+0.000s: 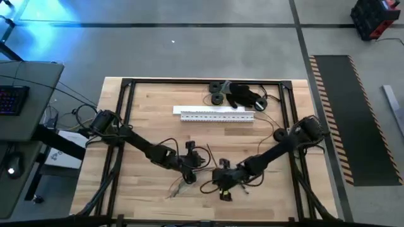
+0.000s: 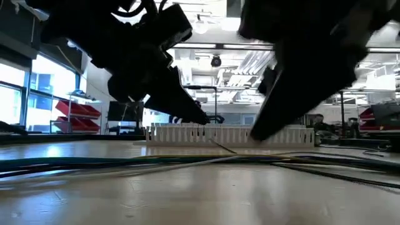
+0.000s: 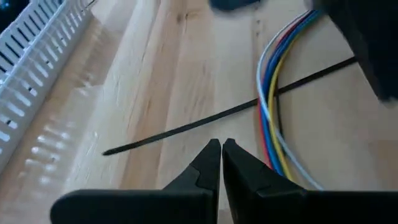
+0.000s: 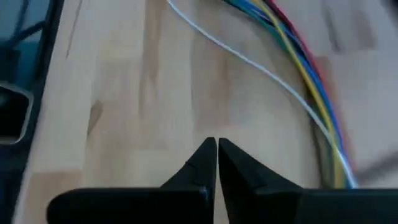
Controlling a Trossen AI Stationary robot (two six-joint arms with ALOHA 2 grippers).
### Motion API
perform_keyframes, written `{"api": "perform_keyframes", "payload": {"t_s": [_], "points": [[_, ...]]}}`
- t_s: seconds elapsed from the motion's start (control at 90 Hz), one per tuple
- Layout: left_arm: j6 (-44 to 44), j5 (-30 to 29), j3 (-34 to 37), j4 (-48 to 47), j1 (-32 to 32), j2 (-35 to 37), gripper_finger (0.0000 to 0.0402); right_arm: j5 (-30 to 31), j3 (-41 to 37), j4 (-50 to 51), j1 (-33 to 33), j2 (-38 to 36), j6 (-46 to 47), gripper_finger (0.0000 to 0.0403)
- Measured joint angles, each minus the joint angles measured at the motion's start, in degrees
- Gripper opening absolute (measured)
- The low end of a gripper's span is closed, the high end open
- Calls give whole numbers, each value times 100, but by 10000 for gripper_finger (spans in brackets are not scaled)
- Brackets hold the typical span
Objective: Ziptie cables
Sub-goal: Wrap the cables together using a black zip tie
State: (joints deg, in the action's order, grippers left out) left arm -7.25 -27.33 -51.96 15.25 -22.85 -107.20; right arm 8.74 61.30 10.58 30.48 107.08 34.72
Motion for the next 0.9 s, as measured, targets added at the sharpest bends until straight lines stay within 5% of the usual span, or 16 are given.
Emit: {"api": "perform_keyframes", "payload": {"t_s": [0.178, 0.6, 0.9], "points": [[-75, 41, 0, 57, -1, 0, 0, -91, -36, 1246, 318, -63, 889, 0], [-114, 378, 0, 229, -22, 0, 0, -121, -132, -619, 203, 541, 437, 0], [-109, 493, 0, 244, -48, 0, 0, 572, -48, -1060, 133, 570, -851, 0]]}}
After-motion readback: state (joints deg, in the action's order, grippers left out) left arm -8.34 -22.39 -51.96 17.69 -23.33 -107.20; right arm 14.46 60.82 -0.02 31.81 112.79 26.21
